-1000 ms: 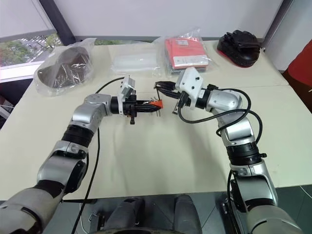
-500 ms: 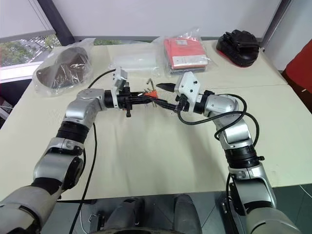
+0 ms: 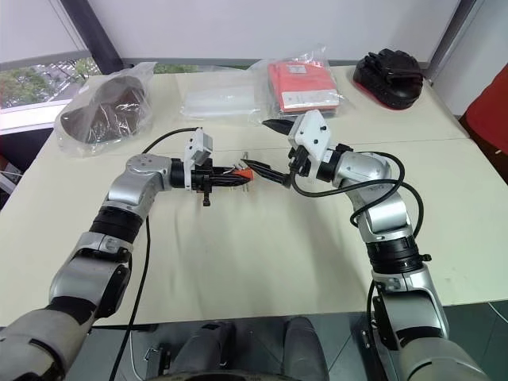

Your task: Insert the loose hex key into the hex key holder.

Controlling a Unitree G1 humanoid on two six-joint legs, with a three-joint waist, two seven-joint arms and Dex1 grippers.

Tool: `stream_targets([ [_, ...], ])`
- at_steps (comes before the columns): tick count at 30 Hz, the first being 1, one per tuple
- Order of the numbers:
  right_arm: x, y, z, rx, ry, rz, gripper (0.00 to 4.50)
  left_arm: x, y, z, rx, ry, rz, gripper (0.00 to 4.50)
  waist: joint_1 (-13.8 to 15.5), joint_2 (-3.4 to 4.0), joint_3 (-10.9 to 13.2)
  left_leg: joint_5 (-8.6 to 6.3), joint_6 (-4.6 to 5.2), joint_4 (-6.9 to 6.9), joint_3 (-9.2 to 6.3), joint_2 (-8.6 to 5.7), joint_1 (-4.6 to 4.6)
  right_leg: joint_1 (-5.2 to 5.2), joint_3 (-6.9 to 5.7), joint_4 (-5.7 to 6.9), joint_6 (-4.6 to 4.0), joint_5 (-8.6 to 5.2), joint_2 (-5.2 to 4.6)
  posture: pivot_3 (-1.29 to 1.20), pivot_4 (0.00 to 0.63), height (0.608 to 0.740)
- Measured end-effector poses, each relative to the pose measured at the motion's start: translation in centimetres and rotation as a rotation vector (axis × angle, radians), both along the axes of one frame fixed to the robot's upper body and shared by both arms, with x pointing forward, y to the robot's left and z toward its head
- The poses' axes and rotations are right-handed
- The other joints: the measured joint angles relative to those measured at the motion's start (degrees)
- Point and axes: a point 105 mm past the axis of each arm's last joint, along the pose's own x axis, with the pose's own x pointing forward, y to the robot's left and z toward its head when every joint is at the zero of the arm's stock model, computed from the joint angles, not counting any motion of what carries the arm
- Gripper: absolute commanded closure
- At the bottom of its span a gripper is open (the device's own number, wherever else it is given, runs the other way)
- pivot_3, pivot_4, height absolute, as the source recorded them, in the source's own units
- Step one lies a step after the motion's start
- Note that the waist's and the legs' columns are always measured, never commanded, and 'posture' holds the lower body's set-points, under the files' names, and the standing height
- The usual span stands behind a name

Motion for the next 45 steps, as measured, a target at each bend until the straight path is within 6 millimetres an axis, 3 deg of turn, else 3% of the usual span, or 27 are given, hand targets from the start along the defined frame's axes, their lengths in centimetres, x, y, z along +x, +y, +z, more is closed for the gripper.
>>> stream_targets([
  [6, -0.8, 0.7, -0.9, -0.026, 0.027, 0.039, 0.06, -0.7, -0.2, -0.2, -0.007, 0.003, -0.016, 4.50, 0.0, 0.00, 0.0, 0.00, 0.00, 0.01, 0.00, 0.00, 0.00, 0.00, 0.00, 0.01, 0.00, 0.00, 0.00, 0.00, 0.150, 0.740],
  [7, -0.8, 0.7, -1.0, -0.026, 0.030, 0.038, 0.29, -0.8, -0.3, -0.3, -0.012, 0.015, -0.018, 4.50, 0.0, 0.00, 0.0, 0.00, 0.00, 0.01, 0.00, 0.00, 0.00, 0.00, 0.00, 0.01, 0.00, 0.00, 0.00, 0.00, 0.150, 0.740],
  [10, -0.8, 0.7, -1.0, -0.023, 0.029, 0.037, 1.33, -1.0, -0.5, 0.0, -0.026, 0.021, -0.031, 4.50, 0.0, 0.00, 0.0, 0.00, 0.00, 0.01, 0.00, 0.00, 0.00, 0.00, 0.00, 0.00, 0.00, 0.00, 0.00, 0.00, 0.150, 0.740],
  [14, -0.9, 0.9, -1.0, -0.019, 0.030, 0.046, 3.58, -1.2, -0.6, 0.4, -0.036, 0.019, -0.041, 4.50, 0.0, 0.00, 0.0, 0.00, 0.00, 0.01, -0.01, 0.00, 0.00, 0.01, 0.00, 0.01, 0.00, 0.00, 0.00, 0.00, 0.150, 0.740],
  [16, -0.9, 1.0, -1.0, -0.017, 0.025, 0.051, 4.48, -1.1, -0.4, 0.2, -0.034, 0.030, -0.034, 4.50, 0.0, 0.00, 0.0, 0.00, 0.00, 0.00, 0.00, 0.00, 0.00, 0.01, 0.00, 0.01, 0.00, 0.00, 0.00, 0.00, 0.150, 0.740],
  [28, -0.7, 0.9, -1.5, -0.029, 0.045, 0.053, 4.48, -1.3, -0.6, 0.8, -0.042, 0.012, -0.040, 4.50, 0.0, 0.00, 0.0, 0.00, 0.00, 0.01, -0.01, 0.00, 0.00, 0.01, 0.00, 0.00, 0.00, 0.00, 0.00, 0.00, 0.150, 0.740],
  [32, -0.9, 0.9, -1.5, -0.033, 0.048, 0.068, 3.21, -1.1, -0.5, 0.9, -0.045, 0.010, -0.026, 4.50, 0.0, 0.00, 0.0, 0.00, 0.00, 0.01, -0.01, 0.00, 0.00, 0.01, 0.00, 0.00, 0.00, 0.00, 0.00, 0.00, 0.150, 0.740],
  [38, -0.7, 0.9, -1.2, -0.016, 0.034, 0.044, 0.08, -0.8, -0.4, 0.5, -0.027, -0.025, -0.011, 4.50, 0.1, 0.00, 0.0, 0.00, 0.00, 0.01, -0.01, 0.00, 0.00, 0.01, 0.00, 0.00, 0.00, 0.00, 0.00, 0.00, 0.150, 0.740],
  [45, -0.4, 0.4, -1.1, -0.001, 0.071, 0.017, 0.08, -0.8, -0.5, 0.5, -0.030, -0.046, -0.011, 4.50, 0.0, 0.00, 0.0, 0.00, 0.00, 0.01, -0.01, 0.00, 0.00, 0.01, 0.00, 0.00, 0.00, 0.00, 0.00, 0.00, 0.150, 0.740],
])
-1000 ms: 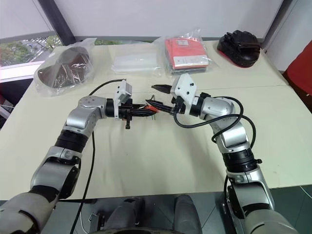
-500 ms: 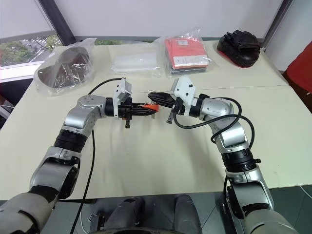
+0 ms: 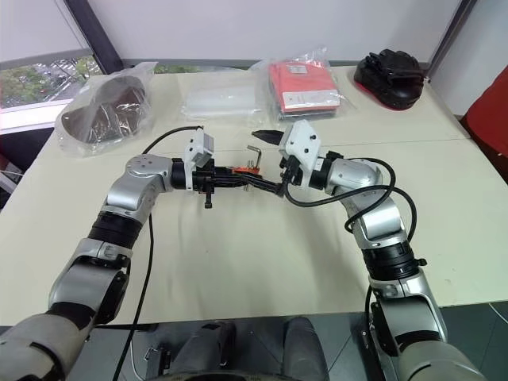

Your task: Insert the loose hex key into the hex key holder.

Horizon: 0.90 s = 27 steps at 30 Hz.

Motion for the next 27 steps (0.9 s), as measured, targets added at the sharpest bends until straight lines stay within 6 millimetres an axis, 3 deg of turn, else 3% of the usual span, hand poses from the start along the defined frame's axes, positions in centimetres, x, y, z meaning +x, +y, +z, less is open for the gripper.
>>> stream_targets([
  [8, 0.3, -0.7, 0.0, 0.111, 0.137, -0.070, 0.08, 1.1, -0.1, 0.4, -0.067, -0.039, 0.089, 4.50, 0.0, 0.00, 0.0, 0.00, 0.00, -0.01, -0.02, 0.00, 0.00, 0.00, 0.00, 0.00, 0.00, 0.00, 0.00, 0.00, 0.150, 0.740],
  [16, 0.2, -0.5, -0.1, 0.243, 0.277, -0.094, 0.08, 0.5, -0.4, 0.2, -0.114, -0.023, 0.095, 4.50, 0.1, 0.00, 0.0, 0.00, 0.00, 0.00, -0.02, 0.00, 0.00, 0.00, 0.00, 0.00, 0.00, 0.00, 0.00, 0.00, 0.150, 0.740],
  [19, 0.3, -0.6, -0.2, 0.252, 0.296, -0.102, 0.86, 0.4, -0.4, 0.6, -0.117, -0.034, 0.092, 4.50, 0.1, 0.00, 0.0, 0.00, 0.00, 0.00, -0.01, 0.00, 0.00, 0.00, 0.00, 0.01, 0.00, 0.00, -0.01, 0.00, 0.150, 0.740],
  [22, 0.3, -0.6, -0.5, 0.256, 0.312, -0.105, 2.59, 0.4, -0.5, 0.6, -0.117, -0.030, 0.090, 4.50, 0.0, 0.00, 0.0, 0.00, 0.01, -0.01, -0.01, 0.00, 0.00, 0.00, 0.00, 0.00, 0.00, 0.00, -0.01, 0.00, 0.150, 0.740],
  [23, 0.3, -0.6, -0.6, 0.256, 0.316, -0.106, 2.79, 0.4, -0.5, 0.6, -0.117, -0.030, 0.090, 4.50, 0.0, 0.00, 0.0, 0.00, 0.01, 0.00, -0.01, 0.00, 0.00, 0.00, 0.00, 0.00, 0.00, 0.00, -0.01, 0.00, 0.150, 0.740],
  [25, 0.3, -0.7, -0.8, 0.256, 0.326, -0.113, 3.73, 0.4, -0.5, 0.6, -0.117, -0.029, 0.089, 4.50, 0.0, 0.00, 0.0, 0.00, 0.01, 0.00, -0.01, 0.00, 0.00, 0.00, 0.00, 0.01, 0.00, 0.00, -0.01, 0.00, 0.150, 0.740],
  [27, 0.4, -0.8, -0.8, 0.256, 0.326, -0.125, 4.39, 0.3, -0.6, 0.6, -0.117, -0.028, 0.080, 4.50, 0.0, 0.00, 0.0, 0.00, 0.01, 0.00, -0.01, 0.00, 0.00, 0.00, 0.00, 0.01, 0.00, 0.00, -0.01, 0.00, 0.150, 0.740],
])
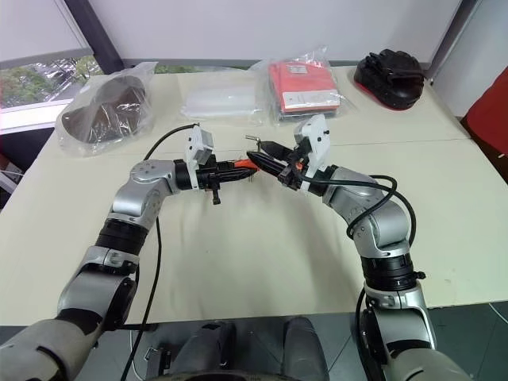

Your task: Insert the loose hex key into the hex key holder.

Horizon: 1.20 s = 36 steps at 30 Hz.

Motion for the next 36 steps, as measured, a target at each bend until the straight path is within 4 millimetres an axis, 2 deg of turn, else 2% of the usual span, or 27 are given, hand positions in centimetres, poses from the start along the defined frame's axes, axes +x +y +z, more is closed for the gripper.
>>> stream_targets([
  [27, -0.08, -0.44, -0.45, -0.032, 0.002, -0.009, 4.39, 0.22, -0.51, -0.29, -0.014, 0.009, 0.000, 4.50, 0.0, 0.00, 0.0, 0.00, 0.00, -0.01, 0.00, 0.00, 0.00, 0.00, 0.00, 0.00, 0.00, 0.00, 0.00, 0.00, 0.150, 0.740],
  [28, -0.08, -0.43, -0.42, -0.031, -0.001, -0.009, 3.80, 0.23, -0.51, -0.28, -0.014, 0.007, 0.000, 4.50, 0.0, 0.00, 0.0, 0.00, 0.00, -0.01, 0.00, 0.00, 0.00, 0.00, 0.00, 0.00, 0.00, 0.00, 0.00, 0.00, 0.150, 0.740],
  [29, -0.16, -0.25, -0.38, -0.029, -0.005, -0.002, 3.47, 0.31, -0.50, -0.23, -0.014, 0.007, 0.005, 4.50, 0.0, 0.00, 0.0, 0.00, 0.00, -0.01, 0.00, 0.00, 0.00, 0.00, 0.00, 0.00, 0.00, 0.00, 0.00, 0.00, 0.150, 0.740],
  [34, -0.58, 0.19, -0.20, -0.036, -0.026, 0.032, 1.02, 0.45, -0.37, -0.19, -0.012, 0.006, 0.015, 4.50, 0.0, 0.00, 0.0, 0.00, 0.00, -0.01, 0.00, 0.00, 0.00, 0.00, 0.00, 0.00, 0.00, 0.00, 0.00, 0.00, 0.150, 0.740],
  [36, -0.63, -0.01, -0.09, -0.047, -0.036, 0.033, 1.02, 0.49, -0.14, -0.21, -0.005, 0.005, 0.019, 4.50, 0.1, 0.00, 0.0, 0.00, 0.00, -0.01, 0.00, 0.00, 0.00, 0.00, 0.00, 0.00, 0.00, 0.00, 0.00, 0.00, 0.150, 0.740],
])
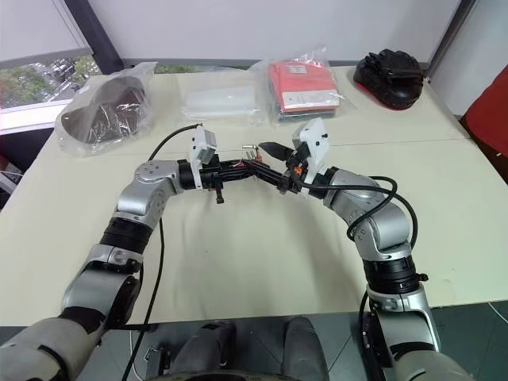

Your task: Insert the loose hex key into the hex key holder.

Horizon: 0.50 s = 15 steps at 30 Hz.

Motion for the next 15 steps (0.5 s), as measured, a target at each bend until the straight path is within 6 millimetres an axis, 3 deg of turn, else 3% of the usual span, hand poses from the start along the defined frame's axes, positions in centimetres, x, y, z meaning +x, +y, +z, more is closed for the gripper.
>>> stream_targets([
  [4, -0.6, -0.7, 0.4, -0.040, -0.035, 0.005, 1.02, 0.0, 0.4, -0.1, 0.013, 0.002, 0.005, 4.50, 0.1, 0.00, 0.0, 0.00, 0.00, 0.00, 0.00, 0.00, 0.00, 0.00, 0.00, 0.00, 0.00, 0.00, 0.00, 0.00, 0.150, 0.740],
  [9, -1.7, -2.5, -0.9, -0.140, -0.023, 0.000, 1.02, 0.0, 1.0, -1.1, 0.026, 0.087, 0.025, 4.50, 0.0, -0.01, 0.0, -0.02, 0.03, 0.01, 0.01, 0.00, 0.00, 0.02, 0.00, -0.01, 0.00, 0.00, 0.00, 0.00, 0.150, 0.740],
  [15, -3.6, -5.1, -3.0, -0.398, -0.059, 0.019, 1.02, -0.9, 3.1, -4.8, 0.050, 0.533, 0.131, 4.50, -0.1, -0.01, 0.0, -0.27, 0.49, 0.05, 0.01, 0.00, 0.03, 0.04, 0.00, 0.01, 0.03, -0.02, 0.04, 0.00, 0.150, 0.740],
])
